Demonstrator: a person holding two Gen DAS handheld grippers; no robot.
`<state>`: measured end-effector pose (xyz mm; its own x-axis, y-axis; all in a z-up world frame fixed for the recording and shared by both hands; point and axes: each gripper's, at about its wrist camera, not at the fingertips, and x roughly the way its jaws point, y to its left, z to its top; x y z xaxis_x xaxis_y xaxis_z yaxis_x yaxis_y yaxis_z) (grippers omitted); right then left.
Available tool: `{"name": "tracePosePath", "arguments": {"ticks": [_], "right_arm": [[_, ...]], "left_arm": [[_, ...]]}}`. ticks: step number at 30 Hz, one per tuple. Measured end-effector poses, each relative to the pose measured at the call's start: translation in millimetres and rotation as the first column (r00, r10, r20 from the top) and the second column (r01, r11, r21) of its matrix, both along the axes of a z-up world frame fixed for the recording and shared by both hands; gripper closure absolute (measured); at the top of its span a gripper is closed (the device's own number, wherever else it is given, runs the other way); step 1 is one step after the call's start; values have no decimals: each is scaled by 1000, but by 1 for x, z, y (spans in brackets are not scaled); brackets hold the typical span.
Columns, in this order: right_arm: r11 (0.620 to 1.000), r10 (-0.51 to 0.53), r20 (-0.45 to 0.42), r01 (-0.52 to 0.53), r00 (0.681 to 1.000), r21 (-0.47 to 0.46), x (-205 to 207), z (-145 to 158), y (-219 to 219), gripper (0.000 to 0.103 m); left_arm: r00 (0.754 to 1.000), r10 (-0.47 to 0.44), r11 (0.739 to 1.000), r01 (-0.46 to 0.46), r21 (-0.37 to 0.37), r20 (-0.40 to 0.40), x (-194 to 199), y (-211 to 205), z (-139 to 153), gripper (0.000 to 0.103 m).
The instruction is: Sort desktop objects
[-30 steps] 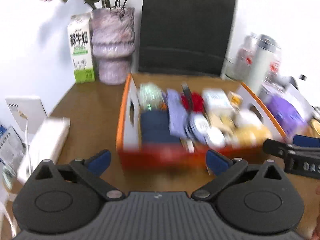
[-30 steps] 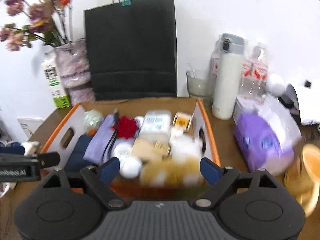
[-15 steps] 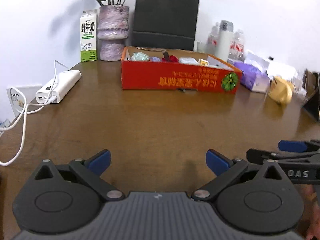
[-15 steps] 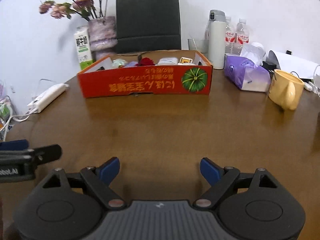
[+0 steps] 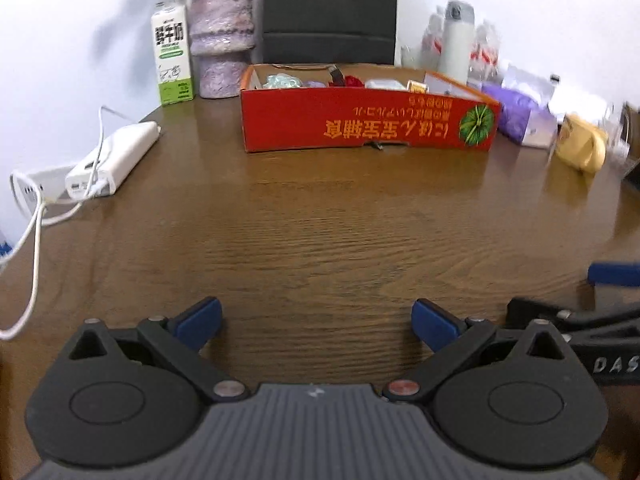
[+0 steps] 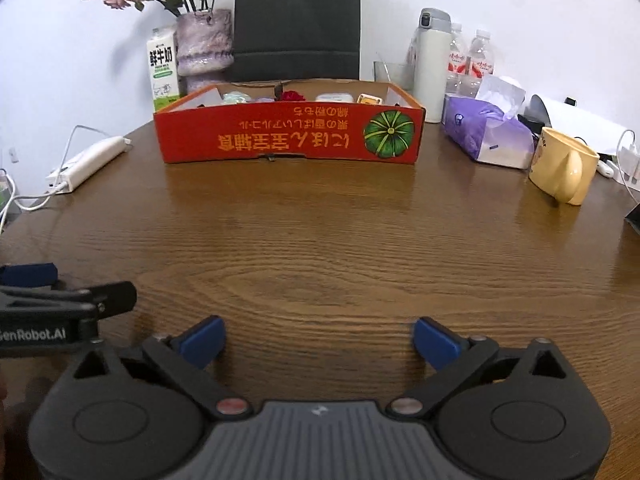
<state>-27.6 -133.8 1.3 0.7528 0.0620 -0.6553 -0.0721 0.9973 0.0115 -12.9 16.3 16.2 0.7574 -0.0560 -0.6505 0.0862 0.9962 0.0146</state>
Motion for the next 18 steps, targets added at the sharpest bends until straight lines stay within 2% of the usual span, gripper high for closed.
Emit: {"name": "tracePosePath", "arguments": {"ticks": [3,8,18], "right_arm": [[1000,27,-3,-27,1000,9,10,0,-2,0],[999,-52,7,51,999,8,21,-1,-2,0],[998,-58,16,58,998,9,22,-3,-3,0]], "left_arm": [[1000,-4,1000,4,-7,3,6,1,-2,0],[1000,16,1000,-16,-5,5,11,1,-2,0],[1000,22,1000,-22,-9,5,11,1,-1,0]]}}
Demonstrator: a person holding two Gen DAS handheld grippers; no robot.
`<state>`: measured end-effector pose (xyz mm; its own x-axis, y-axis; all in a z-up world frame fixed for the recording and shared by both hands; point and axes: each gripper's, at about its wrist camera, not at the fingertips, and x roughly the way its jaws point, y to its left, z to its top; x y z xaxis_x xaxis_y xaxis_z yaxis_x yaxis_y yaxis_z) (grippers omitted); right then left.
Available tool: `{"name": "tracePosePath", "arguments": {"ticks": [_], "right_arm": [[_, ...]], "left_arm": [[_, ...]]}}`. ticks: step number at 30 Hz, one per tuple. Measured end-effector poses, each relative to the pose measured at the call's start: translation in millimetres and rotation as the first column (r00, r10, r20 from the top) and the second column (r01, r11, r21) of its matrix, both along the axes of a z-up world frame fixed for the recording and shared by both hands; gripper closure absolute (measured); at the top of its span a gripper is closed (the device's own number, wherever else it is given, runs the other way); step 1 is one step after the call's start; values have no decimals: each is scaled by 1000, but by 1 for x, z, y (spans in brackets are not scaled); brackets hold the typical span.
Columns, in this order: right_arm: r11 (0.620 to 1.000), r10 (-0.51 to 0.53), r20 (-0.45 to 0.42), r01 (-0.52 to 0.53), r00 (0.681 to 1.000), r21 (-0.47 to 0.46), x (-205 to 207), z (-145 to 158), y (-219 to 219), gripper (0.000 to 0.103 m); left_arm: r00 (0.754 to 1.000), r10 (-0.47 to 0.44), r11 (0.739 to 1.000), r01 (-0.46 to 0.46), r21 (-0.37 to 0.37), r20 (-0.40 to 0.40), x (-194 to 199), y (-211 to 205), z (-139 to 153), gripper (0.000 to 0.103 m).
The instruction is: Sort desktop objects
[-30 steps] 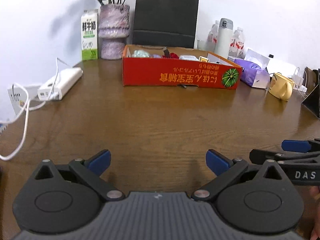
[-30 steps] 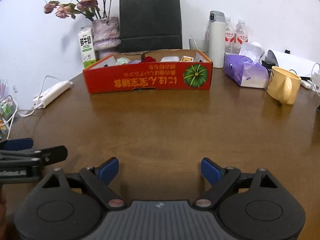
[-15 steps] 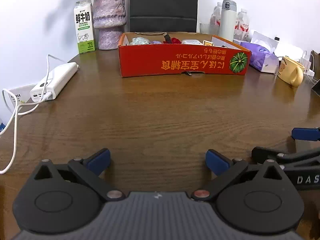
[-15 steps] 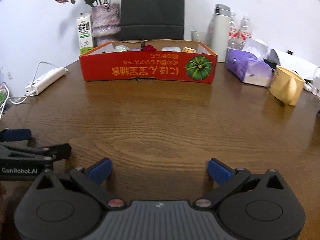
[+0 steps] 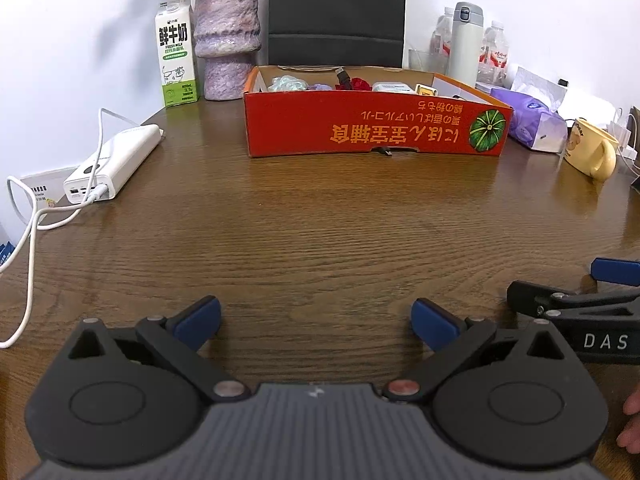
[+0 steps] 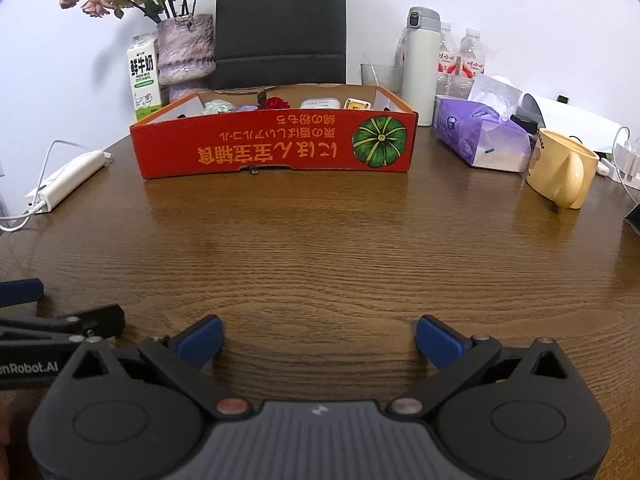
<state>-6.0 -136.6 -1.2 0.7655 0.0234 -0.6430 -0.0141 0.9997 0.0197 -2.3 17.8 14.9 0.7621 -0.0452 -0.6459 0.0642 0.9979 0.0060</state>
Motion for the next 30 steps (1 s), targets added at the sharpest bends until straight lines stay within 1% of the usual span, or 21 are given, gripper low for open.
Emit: {"name": "tracePosePath", "arguments": {"ticks": [13,30], "right_arm": [[1000,16,0,-16,1000,-2,4,0,3,0],[1000,24,0,-24,1000,0,3,0,3,0]], "left_arm": [[999,32,999,-32,-1,2,-1,2,0,0],[1000,31,1000,-31,-1,3,-1,2,0,0]]}}
